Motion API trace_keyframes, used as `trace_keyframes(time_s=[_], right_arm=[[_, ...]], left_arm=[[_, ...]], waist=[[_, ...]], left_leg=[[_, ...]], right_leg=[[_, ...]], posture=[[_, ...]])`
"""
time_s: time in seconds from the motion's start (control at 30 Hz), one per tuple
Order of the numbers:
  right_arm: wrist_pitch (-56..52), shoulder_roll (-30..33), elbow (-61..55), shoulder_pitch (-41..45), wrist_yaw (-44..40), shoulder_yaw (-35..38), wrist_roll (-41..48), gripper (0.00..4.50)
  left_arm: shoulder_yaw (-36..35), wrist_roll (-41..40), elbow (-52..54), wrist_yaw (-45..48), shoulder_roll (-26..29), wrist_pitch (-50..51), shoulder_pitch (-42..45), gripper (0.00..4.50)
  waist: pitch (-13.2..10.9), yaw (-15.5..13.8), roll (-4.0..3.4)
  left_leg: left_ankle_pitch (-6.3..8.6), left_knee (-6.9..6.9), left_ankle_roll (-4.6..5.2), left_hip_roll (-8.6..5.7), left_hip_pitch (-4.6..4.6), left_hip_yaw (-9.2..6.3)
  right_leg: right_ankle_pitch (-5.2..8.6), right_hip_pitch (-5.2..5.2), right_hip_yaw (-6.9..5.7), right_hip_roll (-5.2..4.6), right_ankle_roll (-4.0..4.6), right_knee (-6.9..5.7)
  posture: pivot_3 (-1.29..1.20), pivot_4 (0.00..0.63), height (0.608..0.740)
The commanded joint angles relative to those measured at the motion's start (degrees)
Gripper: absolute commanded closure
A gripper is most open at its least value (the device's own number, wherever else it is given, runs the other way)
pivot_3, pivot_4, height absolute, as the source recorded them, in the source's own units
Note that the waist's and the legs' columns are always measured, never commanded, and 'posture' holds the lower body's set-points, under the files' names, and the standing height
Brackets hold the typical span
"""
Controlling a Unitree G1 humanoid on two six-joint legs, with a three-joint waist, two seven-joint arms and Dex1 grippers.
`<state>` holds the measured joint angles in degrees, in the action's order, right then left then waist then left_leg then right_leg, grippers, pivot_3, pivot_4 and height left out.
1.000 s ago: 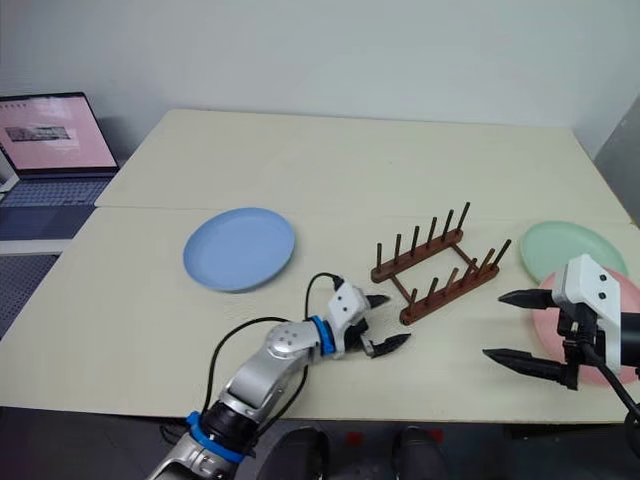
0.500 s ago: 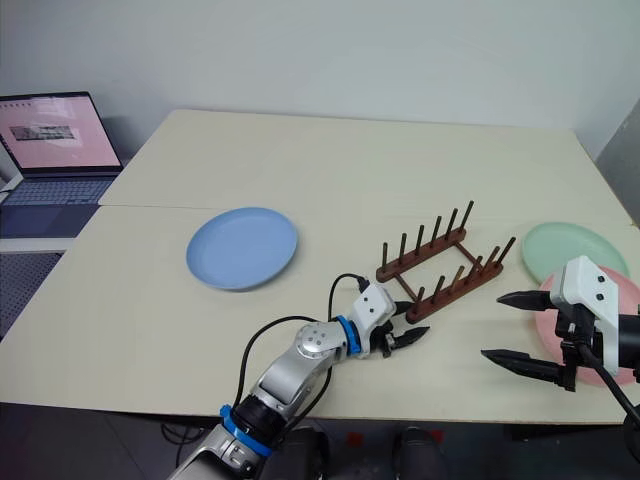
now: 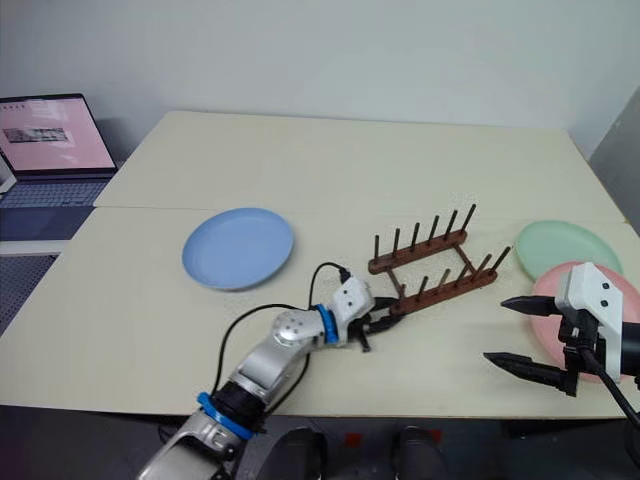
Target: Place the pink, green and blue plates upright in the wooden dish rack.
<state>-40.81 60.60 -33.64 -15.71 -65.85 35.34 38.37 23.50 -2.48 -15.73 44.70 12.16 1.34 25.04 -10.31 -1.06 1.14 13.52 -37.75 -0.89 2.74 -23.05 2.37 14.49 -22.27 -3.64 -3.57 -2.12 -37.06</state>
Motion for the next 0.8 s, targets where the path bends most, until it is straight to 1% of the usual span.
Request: trace_keyframes(time_s=[0.03,0.2,0.33,0.5,0.8], right_arm=[[1.37,-0.28,-1.16,-0.42,0.16,1.84,-0.71,0.00],[1.99,-0.82,-1.16,-0.40,0.54,0.64,-1.20,0.00],[2.43,-0.97,-0.90,-0.63,0.56,0.43,-1.56,0.00],[2.62,-1.27,-1.28,-1.35,0.98,0.62,-1.74,0.00],[3.41,-1.75,-1.24,-2.14,1.34,0.56,-2.42,0.00]], left_arm=[[-0.51,-0.96,-1.74,6.10,1.85,-2.66,2.44,3.42],[-1.08,-1.12,-10.87,11.71,1.49,-6.64,8.71,3.42],[-1.53,-0.45,-18.53,14.16,0.31,-10.46,12.47,3.42],[-2.69,0.75,-27.55,14.76,-1.65,-15.61,17.50,3.42],[-4.48,2.32,-37.58,14.01,-3.78,-21.28,23.60,3.42]], waist=[[0.00,-0.10,0.00],[0.00,-0.34,0.00],[0.00,-0.37,0.01],[-0.01,-0.49,0.02],[-0.04,-0.39,0.07]], left_leg=[[0.00,0.00,0.00,0.00,-0.01,-0.03],[0.00,-0.11,0.00,-0.03,-0.22,-0.08],[0.01,-0.13,0.00,-0.06,-0.34,-0.14],[0.00,-0.21,0.01,-0.06,-0.37,-0.23],[0.00,-0.24,0.01,-0.09,-0.43,-0.24]], right_leg=[[0.01,0.00,-0.03,0.01,0.01,0.00],[-0.01,-0.06,-0.08,0.00,-0.01,0.07],[-0.02,-0.08,-0.15,-0.01,-0.03,0.11],[-0.03,-0.07,-0.21,-0.01,-0.05,0.09],[-0.06,-0.09,-0.22,-0.05,-0.09,0.11]], posture=[[0.00,0.150,0.740],[0.00,0.150,0.740],[0.00,0.150,0.740],[0.00,0.150,0.740],[0.00,0.150,0.740]])
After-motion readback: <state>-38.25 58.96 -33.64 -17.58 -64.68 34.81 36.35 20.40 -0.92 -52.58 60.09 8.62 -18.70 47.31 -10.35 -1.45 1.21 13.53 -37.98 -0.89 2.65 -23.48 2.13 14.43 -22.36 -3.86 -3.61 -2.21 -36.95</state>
